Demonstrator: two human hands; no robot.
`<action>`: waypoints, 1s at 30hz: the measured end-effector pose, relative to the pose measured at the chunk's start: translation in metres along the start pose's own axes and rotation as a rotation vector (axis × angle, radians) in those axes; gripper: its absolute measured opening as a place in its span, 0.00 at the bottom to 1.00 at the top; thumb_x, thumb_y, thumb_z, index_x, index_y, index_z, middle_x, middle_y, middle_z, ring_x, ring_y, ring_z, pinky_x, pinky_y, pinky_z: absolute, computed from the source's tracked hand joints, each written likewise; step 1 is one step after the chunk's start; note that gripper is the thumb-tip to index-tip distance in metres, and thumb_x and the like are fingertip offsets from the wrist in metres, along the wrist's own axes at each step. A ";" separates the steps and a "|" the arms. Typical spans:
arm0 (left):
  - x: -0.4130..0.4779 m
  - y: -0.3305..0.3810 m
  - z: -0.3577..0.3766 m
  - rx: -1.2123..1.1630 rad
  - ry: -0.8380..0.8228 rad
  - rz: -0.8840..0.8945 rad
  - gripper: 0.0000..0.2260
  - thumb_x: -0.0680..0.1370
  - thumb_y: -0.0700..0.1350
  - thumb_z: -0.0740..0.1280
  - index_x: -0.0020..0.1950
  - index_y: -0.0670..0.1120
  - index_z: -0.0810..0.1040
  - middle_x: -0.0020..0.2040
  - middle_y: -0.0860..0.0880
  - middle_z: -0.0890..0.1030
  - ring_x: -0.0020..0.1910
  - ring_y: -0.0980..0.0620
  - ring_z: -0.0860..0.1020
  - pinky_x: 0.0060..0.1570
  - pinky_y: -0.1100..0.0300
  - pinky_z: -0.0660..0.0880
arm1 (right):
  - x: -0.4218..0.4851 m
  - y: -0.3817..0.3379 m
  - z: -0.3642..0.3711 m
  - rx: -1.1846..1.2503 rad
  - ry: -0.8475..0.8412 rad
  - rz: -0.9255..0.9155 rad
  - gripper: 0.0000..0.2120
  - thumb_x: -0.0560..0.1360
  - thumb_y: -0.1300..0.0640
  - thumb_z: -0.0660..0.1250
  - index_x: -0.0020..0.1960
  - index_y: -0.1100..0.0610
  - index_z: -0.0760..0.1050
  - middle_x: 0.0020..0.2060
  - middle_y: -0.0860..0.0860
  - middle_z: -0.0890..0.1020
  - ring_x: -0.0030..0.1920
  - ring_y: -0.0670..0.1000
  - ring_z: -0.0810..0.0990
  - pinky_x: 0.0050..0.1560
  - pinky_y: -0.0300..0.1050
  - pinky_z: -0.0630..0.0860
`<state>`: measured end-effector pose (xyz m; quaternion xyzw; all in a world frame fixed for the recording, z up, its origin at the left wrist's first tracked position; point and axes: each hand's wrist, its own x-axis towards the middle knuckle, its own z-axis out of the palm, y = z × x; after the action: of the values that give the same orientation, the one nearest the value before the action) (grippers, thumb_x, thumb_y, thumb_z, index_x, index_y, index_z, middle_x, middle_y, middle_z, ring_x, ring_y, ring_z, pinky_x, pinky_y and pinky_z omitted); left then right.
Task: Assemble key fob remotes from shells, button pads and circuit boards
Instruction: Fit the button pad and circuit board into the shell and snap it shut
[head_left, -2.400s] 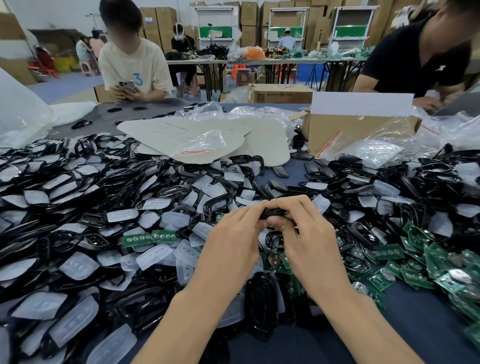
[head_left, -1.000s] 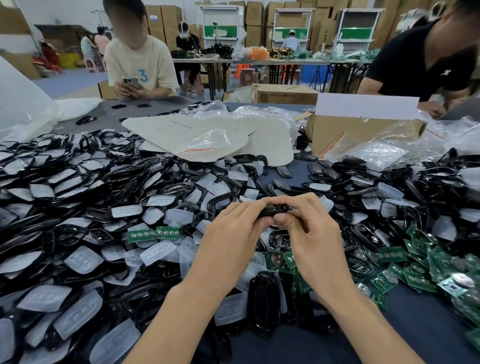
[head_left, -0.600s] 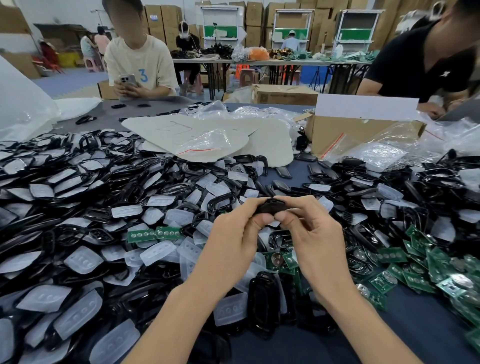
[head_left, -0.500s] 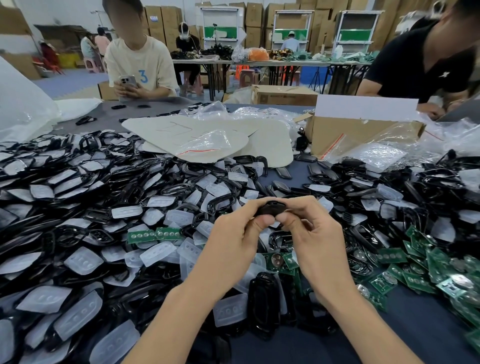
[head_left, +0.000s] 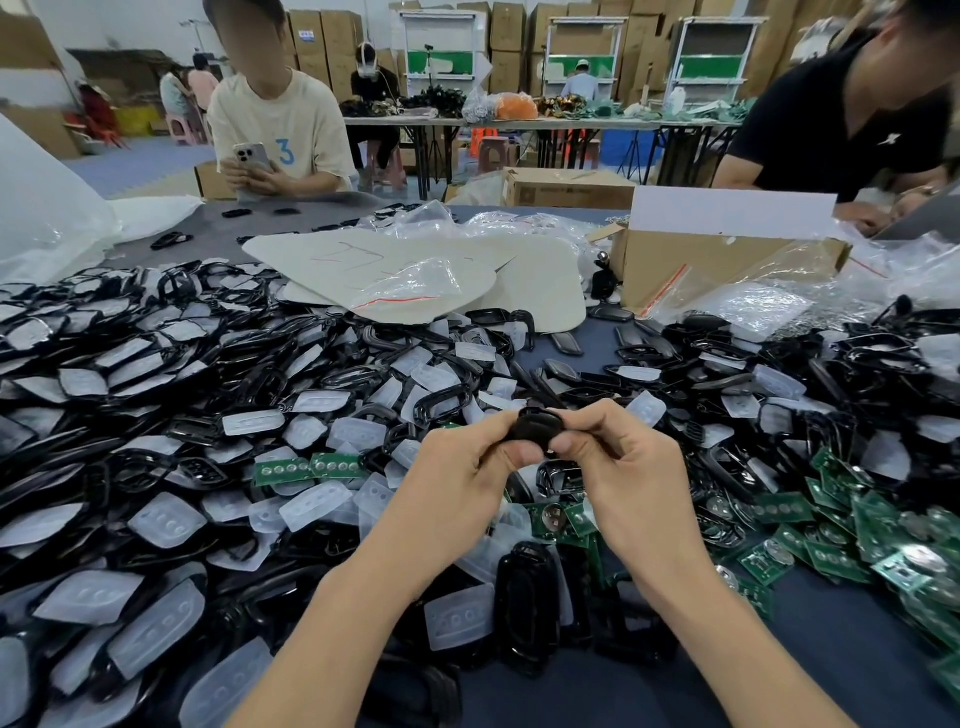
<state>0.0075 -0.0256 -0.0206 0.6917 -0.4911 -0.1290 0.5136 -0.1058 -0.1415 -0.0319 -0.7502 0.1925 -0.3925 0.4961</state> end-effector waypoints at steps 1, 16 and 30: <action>0.000 -0.001 0.000 0.004 0.001 -0.004 0.09 0.81 0.45 0.66 0.54 0.60 0.80 0.39 0.39 0.82 0.36 0.39 0.75 0.37 0.49 0.71 | 0.000 0.000 0.000 0.007 0.000 0.010 0.21 0.77 0.65 0.71 0.42 0.36 0.81 0.42 0.41 0.86 0.44 0.47 0.84 0.50 0.45 0.81; 0.000 -0.005 0.013 -0.223 0.046 -0.017 0.13 0.84 0.52 0.54 0.56 0.53 0.78 0.37 0.57 0.81 0.37 0.59 0.77 0.40 0.66 0.74 | 0.002 -0.005 0.001 0.307 -0.149 0.097 0.06 0.78 0.63 0.69 0.44 0.55 0.80 0.31 0.52 0.83 0.33 0.46 0.81 0.37 0.36 0.78; -0.001 -0.005 0.019 -0.356 -0.073 -0.078 0.20 0.82 0.61 0.54 0.70 0.59 0.74 0.32 0.59 0.70 0.33 0.56 0.70 0.41 0.59 0.74 | 0.002 -0.002 0.000 0.281 -0.176 0.185 0.19 0.70 0.38 0.73 0.60 0.39 0.80 0.52 0.44 0.84 0.52 0.50 0.84 0.51 0.47 0.83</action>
<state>-0.0026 -0.0357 -0.0336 0.6033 -0.4517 -0.2587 0.6042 -0.1049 -0.1423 -0.0288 -0.6841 0.1600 -0.3013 0.6447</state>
